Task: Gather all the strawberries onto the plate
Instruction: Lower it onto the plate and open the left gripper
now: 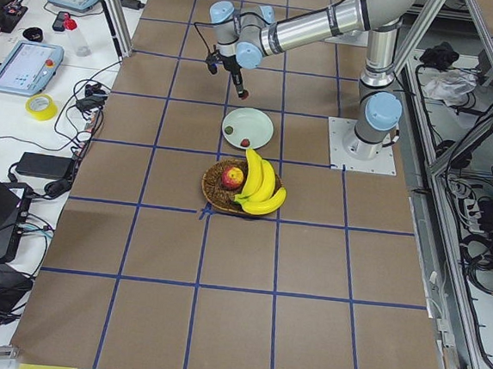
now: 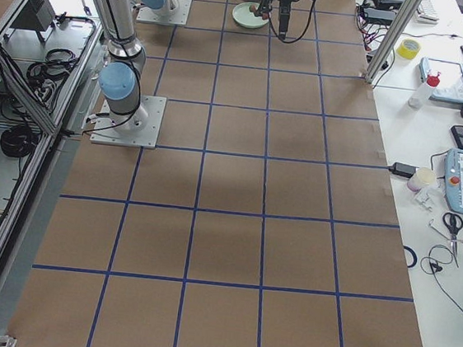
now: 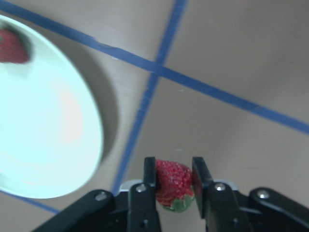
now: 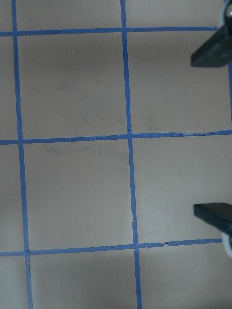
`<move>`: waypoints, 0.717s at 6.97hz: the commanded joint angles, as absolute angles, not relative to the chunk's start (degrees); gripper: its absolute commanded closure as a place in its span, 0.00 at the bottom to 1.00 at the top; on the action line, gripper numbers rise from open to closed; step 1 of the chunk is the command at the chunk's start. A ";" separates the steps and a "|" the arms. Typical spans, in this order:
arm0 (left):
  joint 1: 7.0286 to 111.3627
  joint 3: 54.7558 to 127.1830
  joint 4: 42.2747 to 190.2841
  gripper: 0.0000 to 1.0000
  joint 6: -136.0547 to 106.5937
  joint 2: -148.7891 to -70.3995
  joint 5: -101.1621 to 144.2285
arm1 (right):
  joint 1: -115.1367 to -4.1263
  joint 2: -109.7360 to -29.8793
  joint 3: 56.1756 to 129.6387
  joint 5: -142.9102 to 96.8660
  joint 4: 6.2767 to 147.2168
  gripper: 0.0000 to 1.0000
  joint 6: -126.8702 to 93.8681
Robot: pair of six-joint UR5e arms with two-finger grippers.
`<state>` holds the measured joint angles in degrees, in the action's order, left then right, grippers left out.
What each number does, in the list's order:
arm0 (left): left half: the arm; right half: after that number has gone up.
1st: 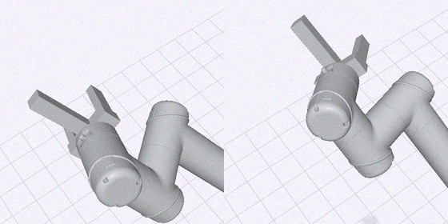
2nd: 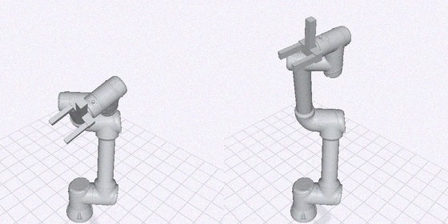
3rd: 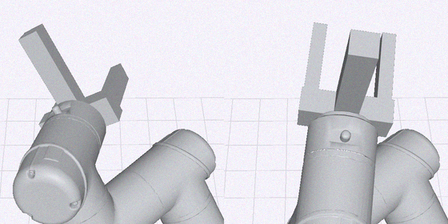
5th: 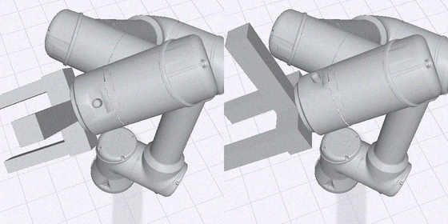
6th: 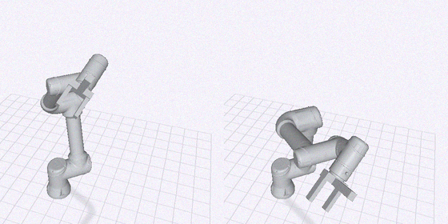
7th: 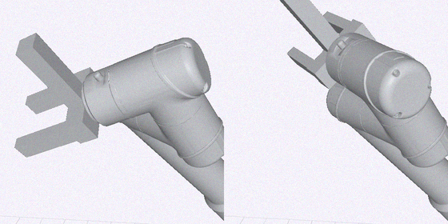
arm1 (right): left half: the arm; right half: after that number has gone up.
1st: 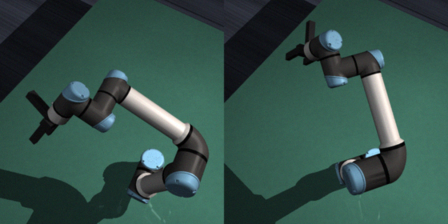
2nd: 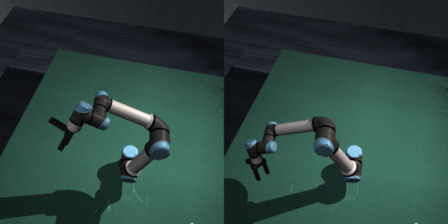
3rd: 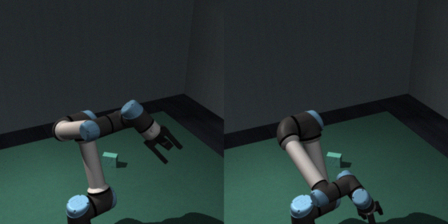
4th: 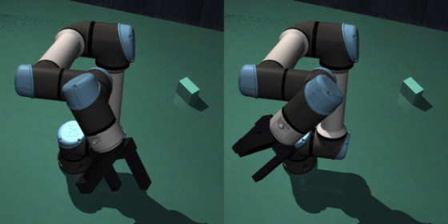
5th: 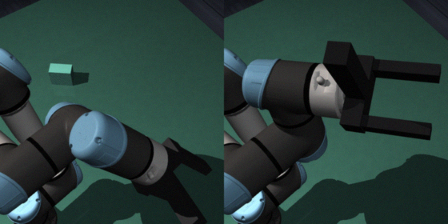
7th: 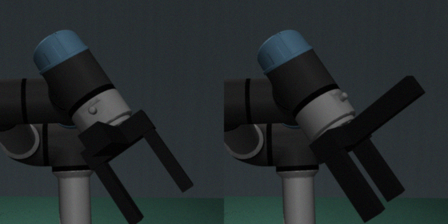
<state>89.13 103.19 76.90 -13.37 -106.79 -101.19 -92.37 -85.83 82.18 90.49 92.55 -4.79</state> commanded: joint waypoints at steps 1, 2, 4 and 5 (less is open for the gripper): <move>85.87 106.42 77.26 1.00 -10.11 -106.43 -102.92 | -92.37 -85.78 82.18 90.44 92.55 0.00 -4.83; 85.70 106.87 77.26 0.45 -10.80 -107.31 -103.09 | -92.37 -85.87 82.18 90.44 92.55 0.00 -4.83; 85.52 105.31 76.73 0.00 -10.19 -106.00 -102.83 | -92.37 -85.96 82.18 90.53 92.55 0.00 -4.83; 85.60 101.99 76.29 0.00 -9.93 -105.21 -102.14 | -92.37 -85.78 82.18 90.53 92.55 0.00 -4.75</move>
<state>85.56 104.86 76.78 -10.09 -106.00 -102.71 -92.37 -85.87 82.18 90.50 92.55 -4.82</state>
